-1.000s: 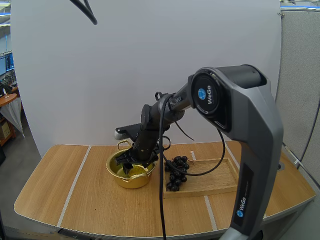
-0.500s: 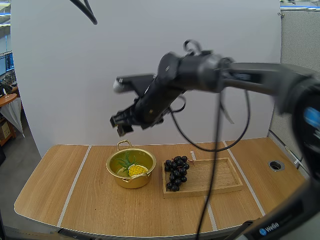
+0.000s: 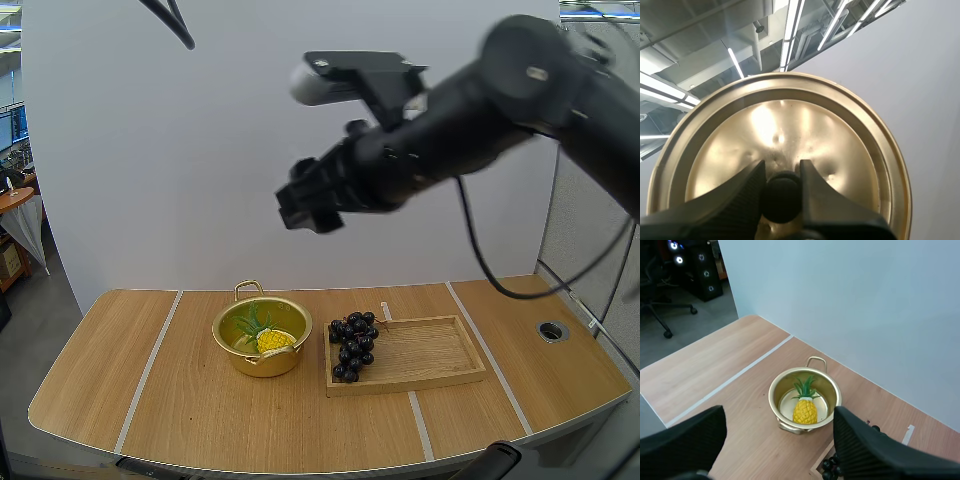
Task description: Open the pot, put the pineapple inside, and close it
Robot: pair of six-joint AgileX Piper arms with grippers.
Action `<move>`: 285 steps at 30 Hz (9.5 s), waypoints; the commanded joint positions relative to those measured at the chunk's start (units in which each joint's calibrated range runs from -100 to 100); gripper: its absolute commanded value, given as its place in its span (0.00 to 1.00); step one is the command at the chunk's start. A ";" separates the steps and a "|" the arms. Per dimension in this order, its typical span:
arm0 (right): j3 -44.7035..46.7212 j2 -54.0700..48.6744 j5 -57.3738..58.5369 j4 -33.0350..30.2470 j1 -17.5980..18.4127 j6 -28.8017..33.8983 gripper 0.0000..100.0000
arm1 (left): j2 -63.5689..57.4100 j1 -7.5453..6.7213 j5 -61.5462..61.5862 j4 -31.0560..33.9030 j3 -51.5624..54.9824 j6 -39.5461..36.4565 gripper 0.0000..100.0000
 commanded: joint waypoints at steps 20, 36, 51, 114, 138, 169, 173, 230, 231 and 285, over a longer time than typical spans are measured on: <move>14.25 -34.09 12.53 -2.79 -3.06 4.78 0.12 | -0.10 -0.20 -1.48 0.31 -0.43 -0.64 0.00; 14.25 -38.32 12.53 -4.27 -4.57 5.07 0.00 | -0.10 -0.20 -1.48 0.31 -0.43 -0.64 0.00; 14.25 -38.32 12.53 -4.27 -4.57 5.07 0.00 | -0.10 -0.20 -1.48 0.31 -0.43 -0.64 0.00; 23.31 -38.77 12.53 -6.93 -4.57 5.07 0.00 | 1.54 -0.20 6.78 1.70 61.85 9.58 0.00; 23.32 -38.77 12.53 -7.04 -4.57 5.07 0.00 | 24.42 -0.03 4.49 -2.86 64.23 13.21 0.00; 23.32 -38.77 12.53 -7.27 -4.57 5.07 0.00 | 33.95 3.23 -1.43 -11.64 64.23 20.74 0.00; 23.32 -38.77 12.53 -7.27 -4.57 5.07 0.00 | 35.83 3.23 -1.57 -11.92 64.23 20.74 0.00; 23.32 -38.77 12.53 -6.89 -5.37 5.07 0.00 | -13.06 3.23 25.20 -12.85 55.97 16.00 1.00; 23.32 -38.77 12.53 -6.89 -5.37 5.07 0.00 | -15.26 3.23 25.20 -12.85 55.97 15.80 1.00; 33.20 -40.07 -35.30 -5.92 -19.00 11.09 0.00 | -68.72 3.23 -30.08 10.00 104.55 -32.95 0.00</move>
